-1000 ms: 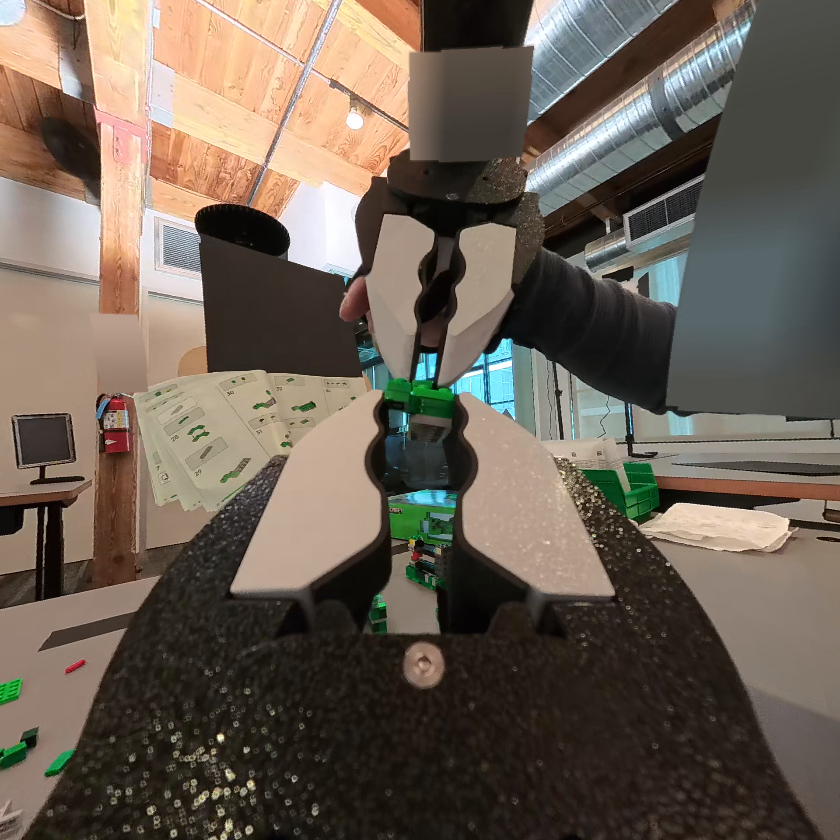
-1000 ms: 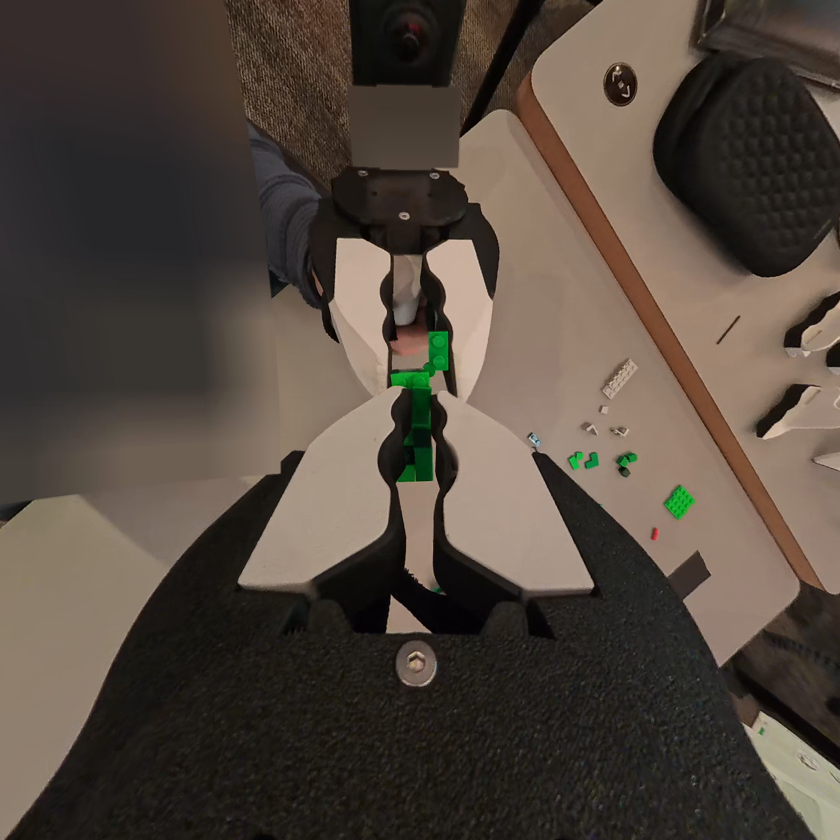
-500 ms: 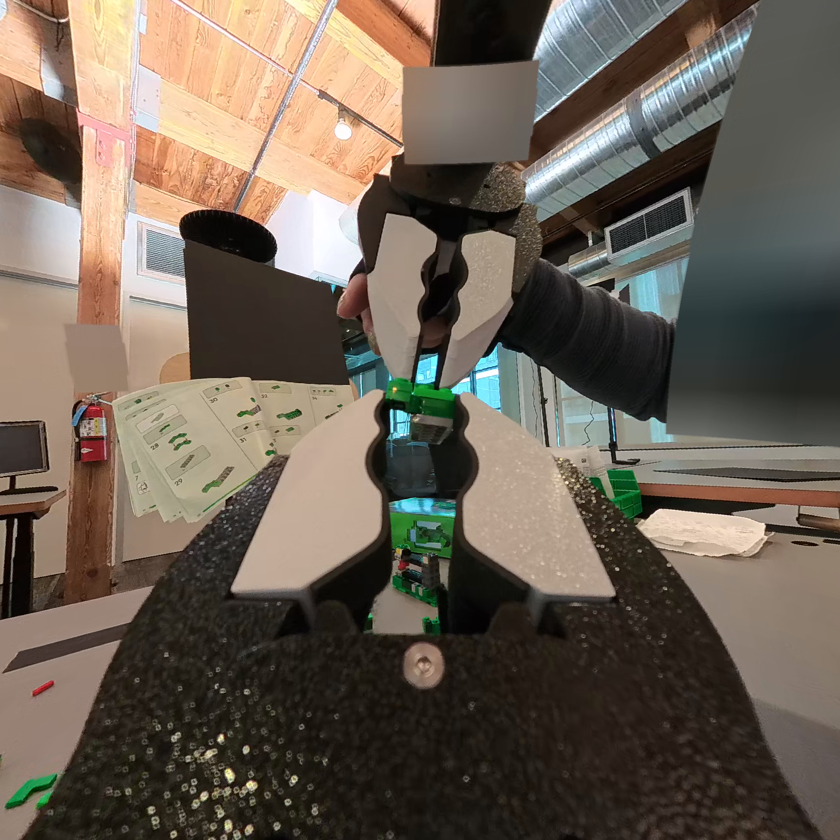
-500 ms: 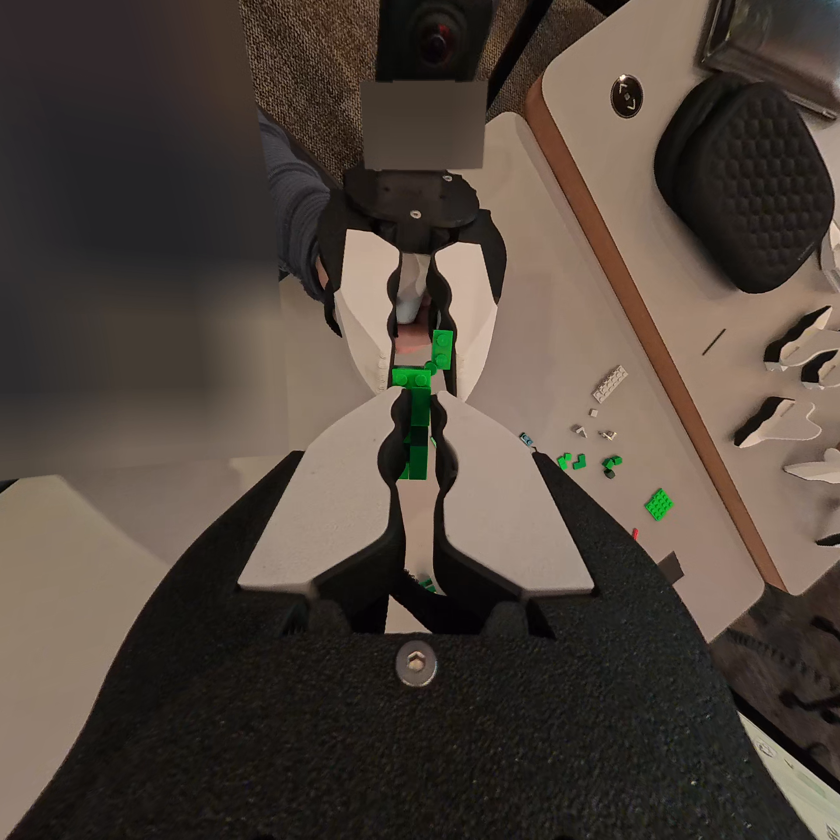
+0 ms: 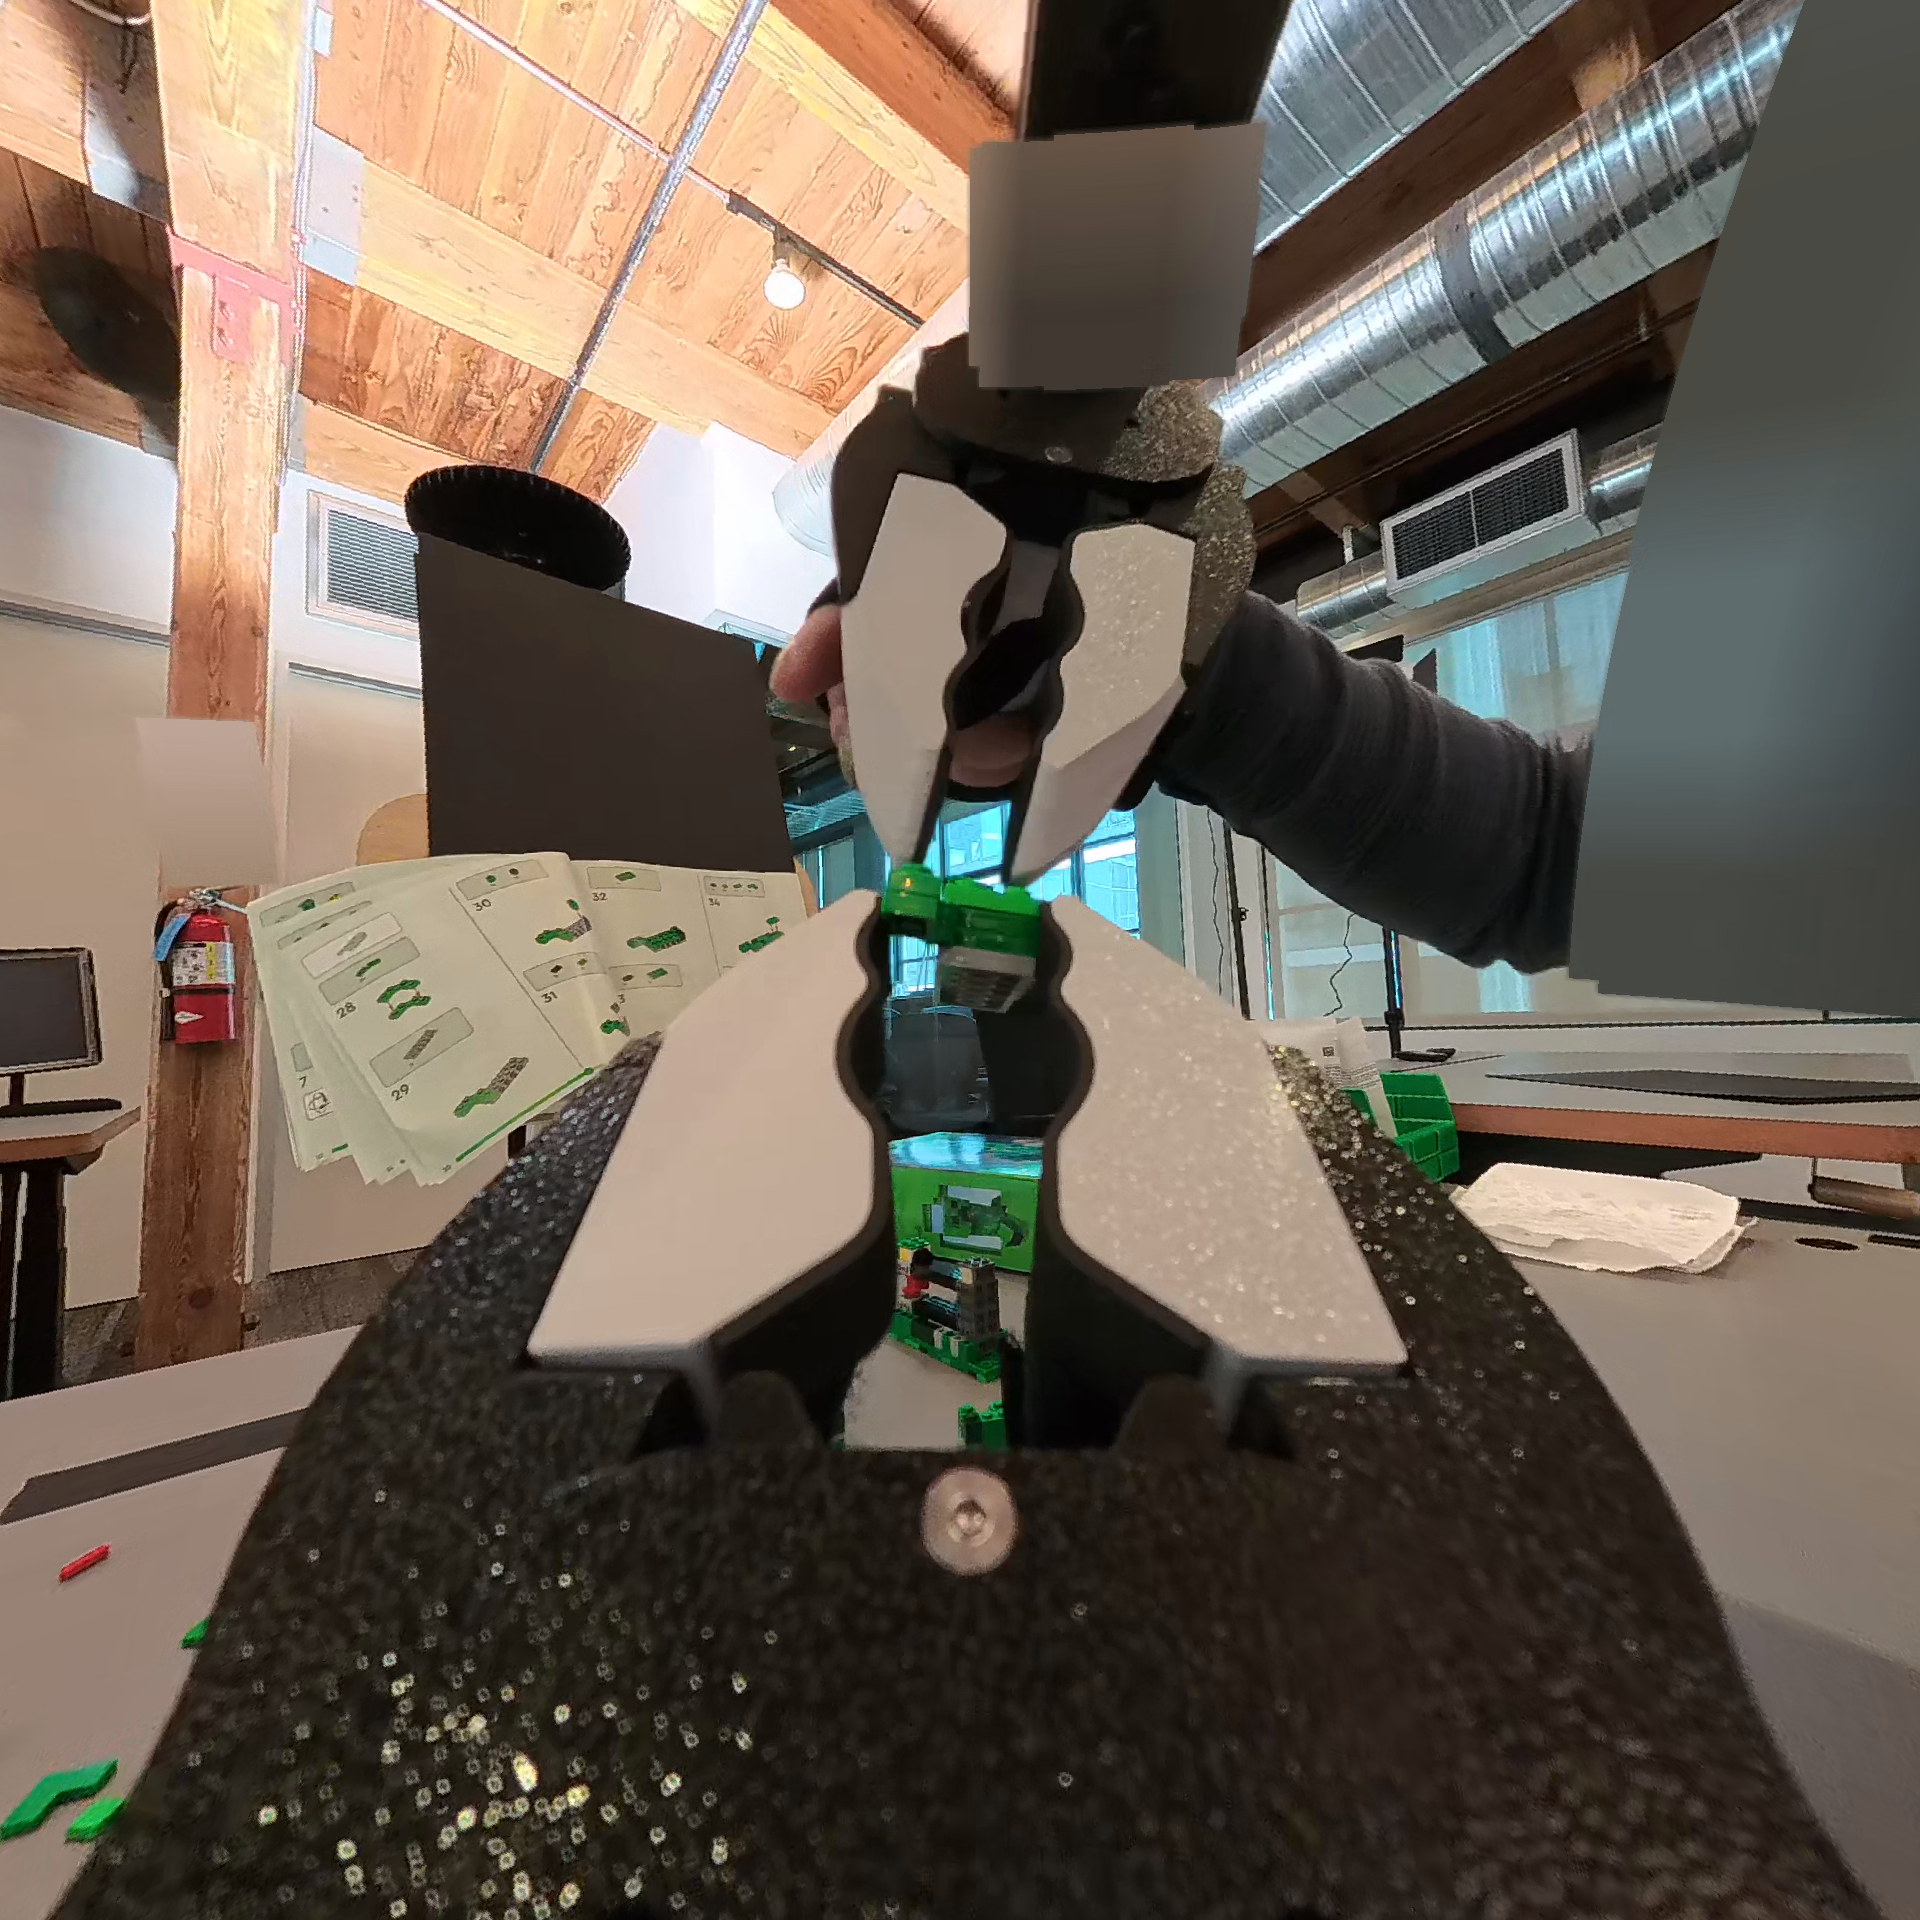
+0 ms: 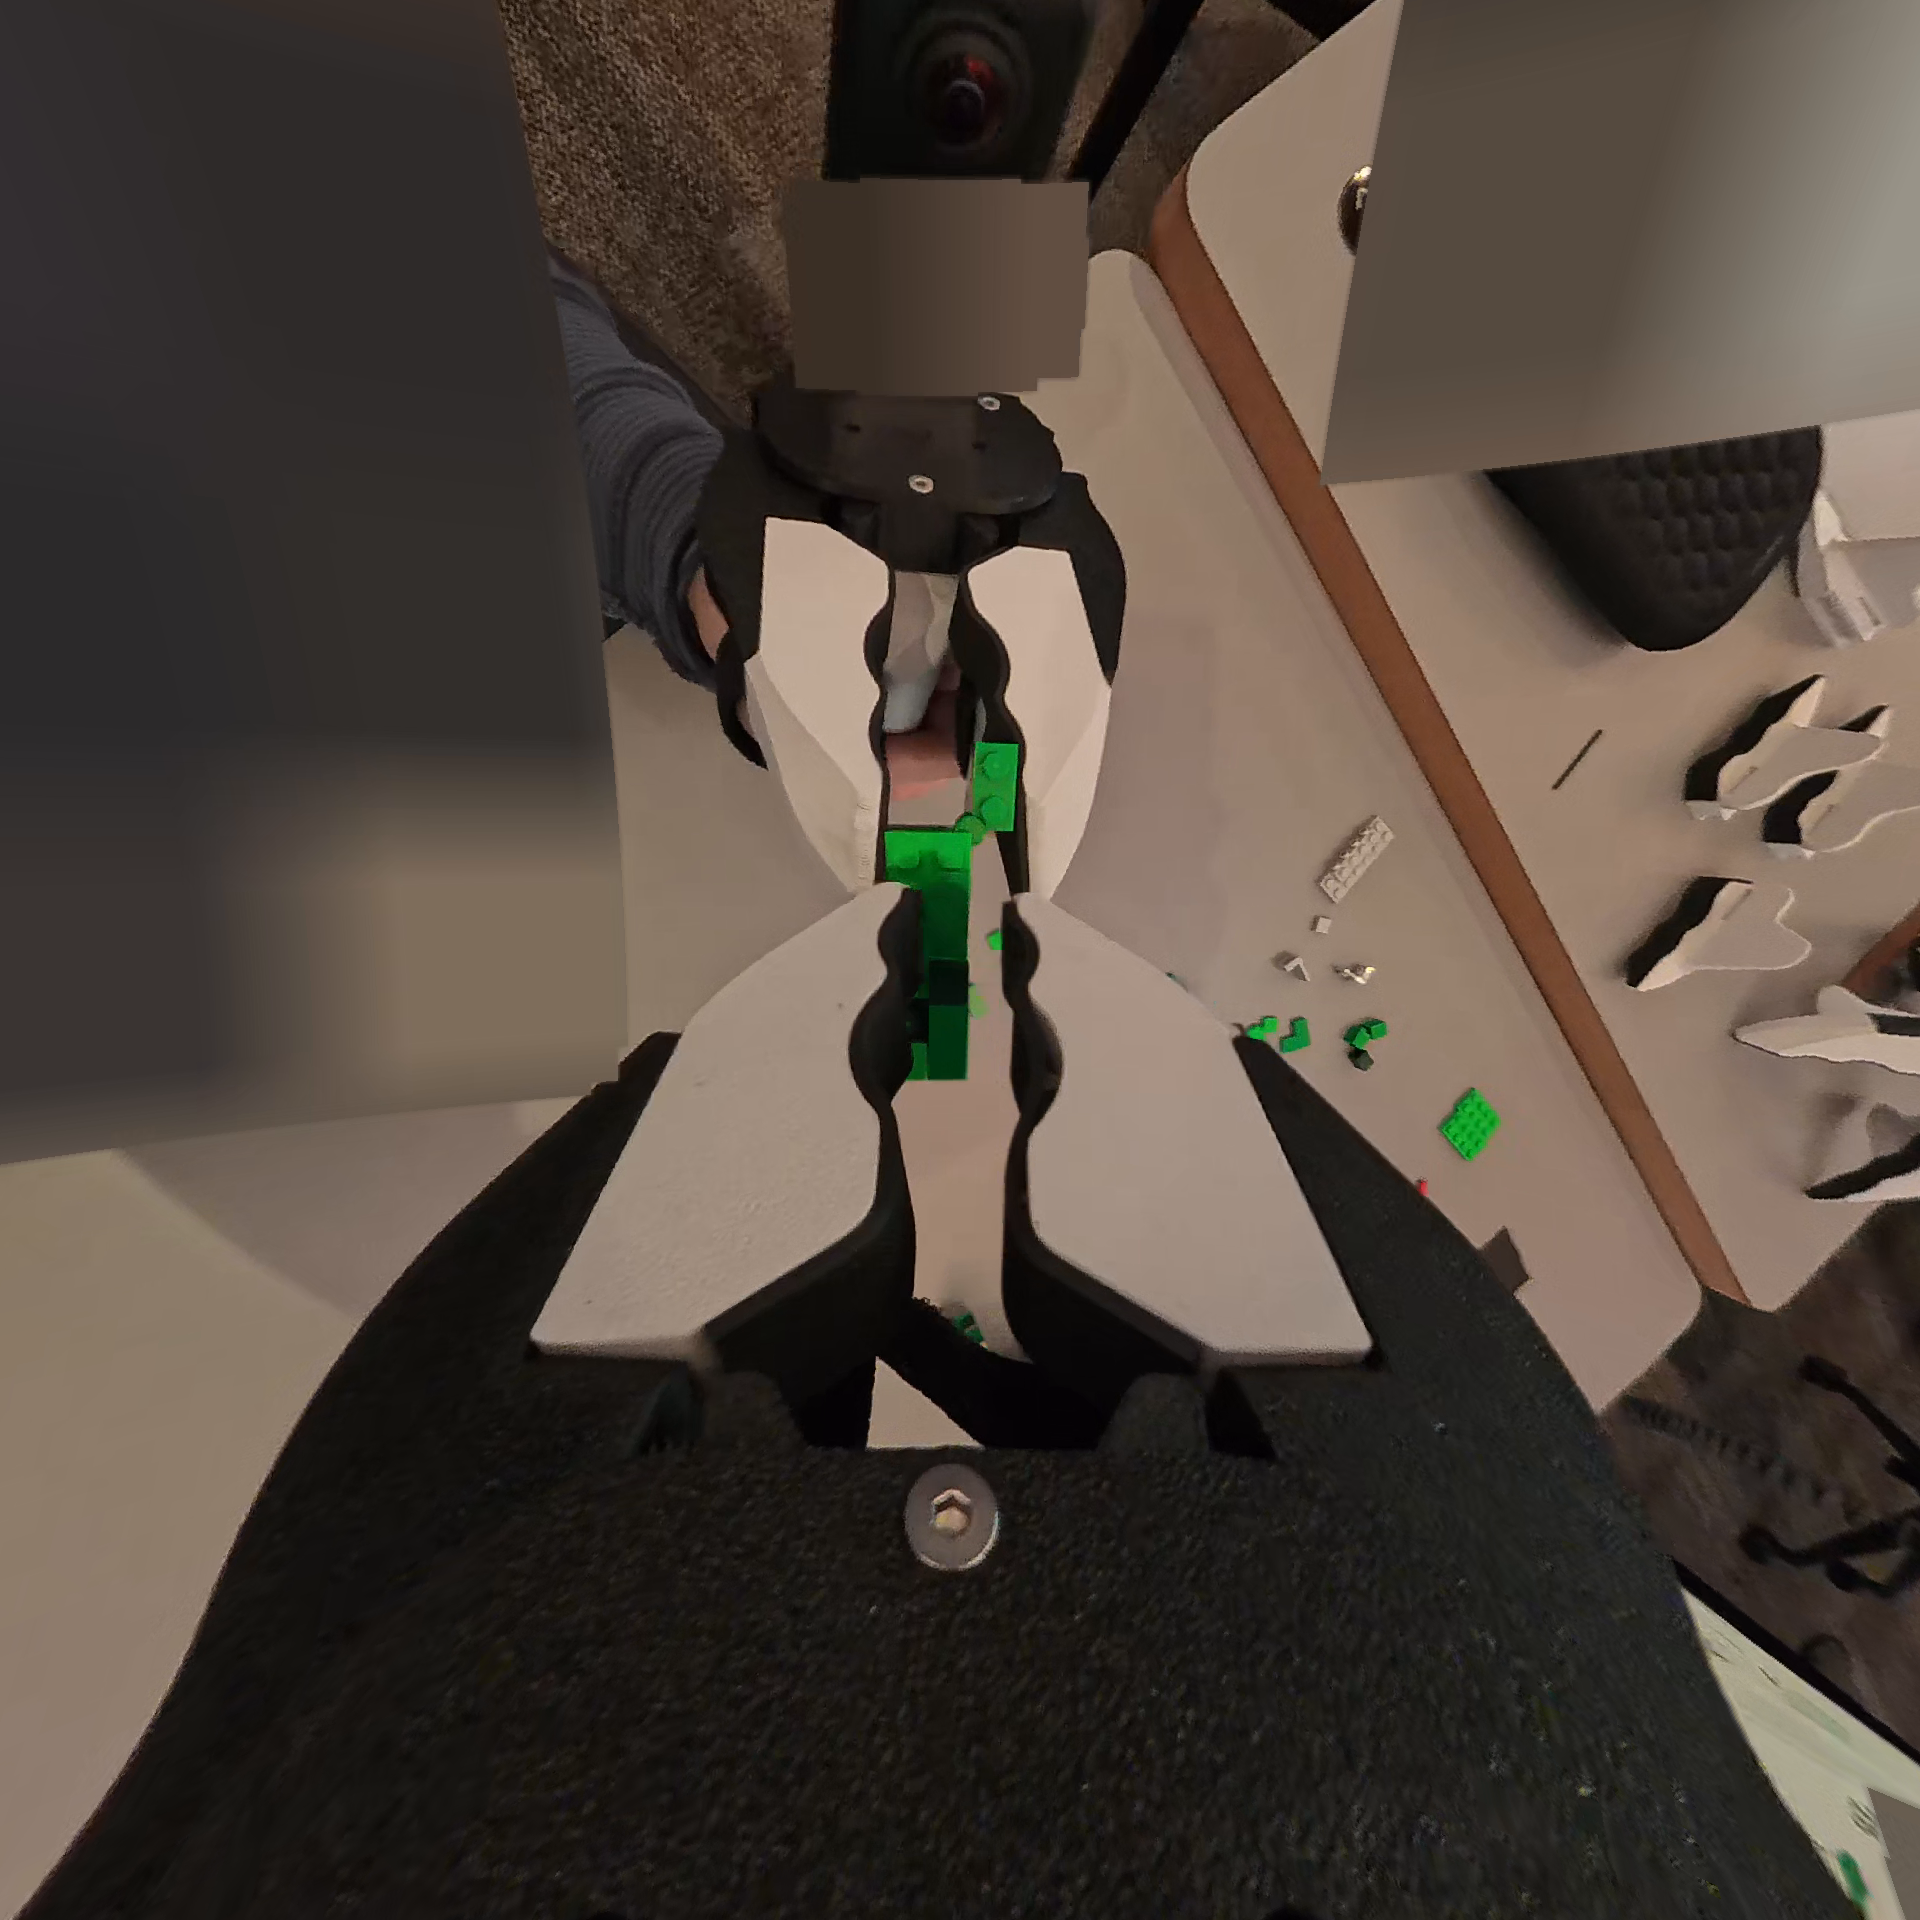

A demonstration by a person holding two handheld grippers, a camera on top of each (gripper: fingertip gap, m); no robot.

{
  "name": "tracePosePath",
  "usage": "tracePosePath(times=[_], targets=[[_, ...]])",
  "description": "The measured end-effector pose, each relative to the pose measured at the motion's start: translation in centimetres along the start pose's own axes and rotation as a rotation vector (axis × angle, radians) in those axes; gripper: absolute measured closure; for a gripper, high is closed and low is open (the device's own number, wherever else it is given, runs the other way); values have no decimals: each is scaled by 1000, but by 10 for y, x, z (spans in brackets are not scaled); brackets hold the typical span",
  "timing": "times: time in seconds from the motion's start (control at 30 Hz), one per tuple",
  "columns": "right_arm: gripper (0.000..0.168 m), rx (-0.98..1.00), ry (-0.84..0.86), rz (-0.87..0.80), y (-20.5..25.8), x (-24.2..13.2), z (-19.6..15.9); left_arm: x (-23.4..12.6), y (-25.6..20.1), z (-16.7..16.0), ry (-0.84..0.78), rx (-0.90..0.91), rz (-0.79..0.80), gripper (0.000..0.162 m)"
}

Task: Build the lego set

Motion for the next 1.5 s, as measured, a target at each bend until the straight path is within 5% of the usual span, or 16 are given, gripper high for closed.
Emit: tracePosePath(times=[0.13, 0.3, 0.57, 1.03, 1.5], targets=[[145, 12, -36, -149, -8, -9, -3, -2, 5, 2, -6, -39, 19, 136], [133, -116, -89, -620, -5, -20, 2, -5, 11, 9, -23, -127, 34, 136], [126, -288, 70, -1087, 6, -4, 3, -4, 7, 18, -42, -216, 2, 136], [149, -305, 91, -1180, 6, -5, 6, 0, -2, 21, -45, -222, -40, 136], [151, -275, 7, -1072, 18, -11, 0, 7, -15, 17, 13, -130, -103, 135]])
Point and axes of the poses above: each gripper's, where its closed fingertips meet, x out along the fingers, z out of its top, y = z × x across the jaws, the point moved 1 cm from there along -x, back along the fingers, and after that the axes turned 14 degrees about y, right-handed, at the moved point
